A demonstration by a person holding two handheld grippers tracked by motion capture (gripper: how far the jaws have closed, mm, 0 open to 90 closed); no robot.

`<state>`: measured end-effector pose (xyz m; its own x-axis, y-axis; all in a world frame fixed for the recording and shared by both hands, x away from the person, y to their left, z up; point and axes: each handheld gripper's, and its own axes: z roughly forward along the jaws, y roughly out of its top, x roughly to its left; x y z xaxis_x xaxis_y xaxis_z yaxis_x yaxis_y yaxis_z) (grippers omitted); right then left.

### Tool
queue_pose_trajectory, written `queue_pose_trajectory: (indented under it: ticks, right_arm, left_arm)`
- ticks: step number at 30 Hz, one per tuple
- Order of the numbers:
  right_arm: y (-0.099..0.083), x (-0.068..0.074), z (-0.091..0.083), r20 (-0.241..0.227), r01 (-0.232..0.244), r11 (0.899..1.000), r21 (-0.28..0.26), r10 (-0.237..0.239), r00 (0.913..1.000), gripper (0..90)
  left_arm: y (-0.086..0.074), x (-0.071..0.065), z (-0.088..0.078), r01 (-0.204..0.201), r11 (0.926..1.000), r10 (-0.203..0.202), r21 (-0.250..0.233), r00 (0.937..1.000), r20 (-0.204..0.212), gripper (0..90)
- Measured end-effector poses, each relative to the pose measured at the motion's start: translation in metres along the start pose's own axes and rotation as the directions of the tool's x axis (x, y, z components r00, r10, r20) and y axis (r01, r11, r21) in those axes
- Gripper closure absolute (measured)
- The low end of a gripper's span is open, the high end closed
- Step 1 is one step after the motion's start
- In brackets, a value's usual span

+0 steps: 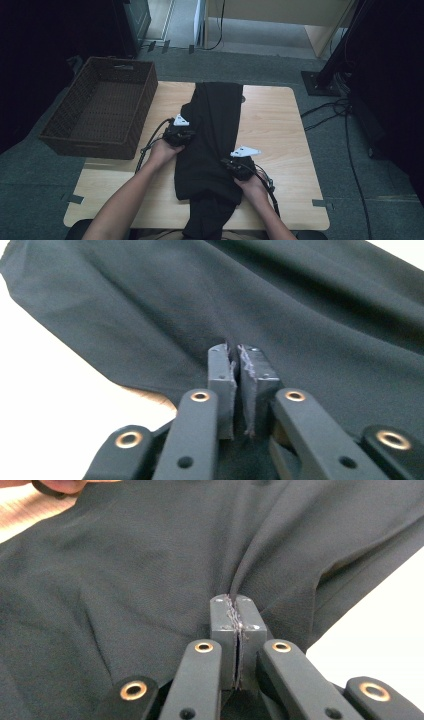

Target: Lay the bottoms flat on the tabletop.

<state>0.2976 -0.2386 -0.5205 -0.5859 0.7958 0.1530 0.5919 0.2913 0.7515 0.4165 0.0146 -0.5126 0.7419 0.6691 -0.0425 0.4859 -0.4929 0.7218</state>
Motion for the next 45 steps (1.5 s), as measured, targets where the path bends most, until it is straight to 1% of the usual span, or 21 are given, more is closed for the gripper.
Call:
queue_pose_trajectory:
  ticks: [3, 4, 5, 8, 9, 11, 13, 15, 19, 21, 22, 26, 28, 30, 31, 34, 37, 40, 42, 43, 45]
  right_arm:
    - [-0.002, 0.000, -0.004, 0.003, -0.014, 1.000, 0.012, 0.014, 0.9999, 89.5]
    - [-0.003, 0.000, -0.007, -0.001, -0.022, 1.000, 0.021, 0.022, 0.9998, 89.6]
    - [-0.004, 0.001, -0.009, -0.002, -0.025, 0.999, 0.025, 0.025, 0.9997, 89.6]
    - [-0.011, 0.008, -0.013, -0.018, -0.039, 0.999, 0.020, 0.039, 0.9991, 89.4]
    - [-0.012, 0.012, -0.015, -0.014, -0.027, 0.999, 0.025, 0.028, 0.9995, 87.2]
    - [-0.013, 0.017, -0.017, 0.010, -0.005, 1.000, 0.008, 0.005, 0.9999, 72.1]
    - [-0.010, 0.017, -0.019, 0.024, 0.017, 0.999, -0.029, -0.017, 0.9996, 69.3]
    - [-0.005, 0.012, -0.018, 0.033, 0.016, 0.997, -0.073, -0.014, 0.9994, 66.9]
    - [0.007, -0.001, -0.007, 0.013, -0.060, 0.993, -0.102, 0.062, 0.9980, 64.9]
    - [0.013, -0.004, 0.003, 0.027, -0.059, 0.993, -0.098, 0.062, 0.9977, 64.4]
    - [0.016, -0.007, 0.009, 0.042, -0.050, 0.992, -0.116, 0.056, 0.9976, 63.9]
    - [0.032, -0.017, 0.030, 0.054, -0.065, 0.995, -0.079, 0.069, 0.9961, 58.6]
    - [0.039, -0.021, 0.037, 0.067, -0.058, 0.996, -0.075, 0.063, 0.9958, 52.2]
    - [0.047, -0.026, 0.048, 0.065, -0.054, 0.998, -0.036, 0.056, 0.9963, 45.3]
    - [0.050, -0.027, 0.051, 0.069, -0.047, 0.999, -0.027, 0.049, 0.9964, 44.6]
    - [0.056, -0.031, 0.059, 0.111, -0.016, 0.999, -0.035, 0.020, 0.9936, 44.5]
    - [0.061, -0.037, 0.063, 0.132, -0.015, 0.999, -0.034, 0.019, 0.9911, 48.9]
    - [0.062, -0.037, 0.065, 0.163, 0.014, 1.000, -0.023, -0.011, 0.9866, 50.2]
    - [0.062, -0.036, 0.066, 0.166, 0.022, 0.999, -0.025, -0.018, 0.9860, 51.0]
    - [0.062, -0.036, 0.066, 0.168, 0.018, 1.000, -0.024, -0.013, 0.9858, 52.8]
    - [0.061, -0.035, 0.065, 0.167, 0.022, 0.999, -0.029, -0.017, 0.9858, 68.5]
  left_arm:
    - [-0.007, -0.001, -0.007, 0.040, 0.9992, -0.040, -0.005, 0.9987, 0.033, 87.3]
    - [-0.012, -0.003, -0.010, 0.043, 0.9990, -0.043, -0.010, 0.9982, 0.041, 87.3]
    - [-0.017, -0.006, -0.016, 0.017, 0.9998, -0.017, -0.006, 0.9992, 0.036, 87.4]
    - [-0.026, -0.013, -0.030, 0.006, 0.9997, -0.007, 0.025, 0.9990, 0.044, 87.7]
    - [-0.028, -0.015, -0.032, 0.013, 0.9996, -0.014, 0.027, 0.9988, 0.048, 87.8]
    - [-0.034, -0.017, -0.038, 0.022, 0.9996, -0.023, 0.020, 0.9985, 0.049, 87.8]
    - [-0.040, -0.017, -0.042, 0.051, 0.9986, -0.051, 0.012, 0.9970, 0.058, 87.8]
    - [-0.041, -0.018, -0.044, 0.053, 0.9985, -0.054, 0.015, 0.9970, 0.055, 87.8]
    - [-0.043, -0.020, -0.044, 0.011, 0.9999, -0.011, -0.001, 0.9990, 0.043, 87.2]
    - [-0.044, -0.021, -0.044, 0.024, 0.9997, -0.024, -0.007, 0.9990, 0.038, 87.4]
    - [-0.045, -0.021, -0.044, 0.022, 0.9997, -0.022, -0.009, 0.9991, 0.036, 87.5]
    - [-0.045, -0.019, -0.044, 0.048, 0.9987, -0.048, -0.014, 0.9977, 0.049, 87.4]
    - [-0.045, -0.019, -0.043, 0.049, 0.9987, -0.048, -0.016, 0.9976, 0.050, 87.3]
    - [-0.045, -0.020, -0.043, 0.040, 0.9991, -0.039, -0.018, 0.9984, 0.041, 86.9]
    - [-0.045, -0.021, -0.042, 0.037, 0.9991, -0.037, -0.023, 0.9988, 0.031, 86.3]
    - [-0.044, -0.021, -0.041, 0.040, 0.9989, -0.039, -0.025, 0.9987, 0.035, 86.4]
    - [-0.045, -0.020, -0.041, 0.043, 0.9988, -0.042, -0.024, 0.9982, 0.041, 86.4]
    - [-0.045, -0.021, -0.041, 0.049, 0.9985, -0.048, -0.024, 0.9980, 0.042, 86.4]
    - [-0.045, -0.021, -0.041, 0.056, 0.9981, -0.055, -0.025, 0.9976, 0.042, 86.5]
    - [-0.045, -0.021, -0.041, 0.057, 0.9980, -0.056, -0.025, 0.9976, 0.041, 86.6]
    - [-0.045, -0.021, -0.041, 0.067, 0.9974, -0.066, -0.025, 0.9969, 0.044, 86.8]
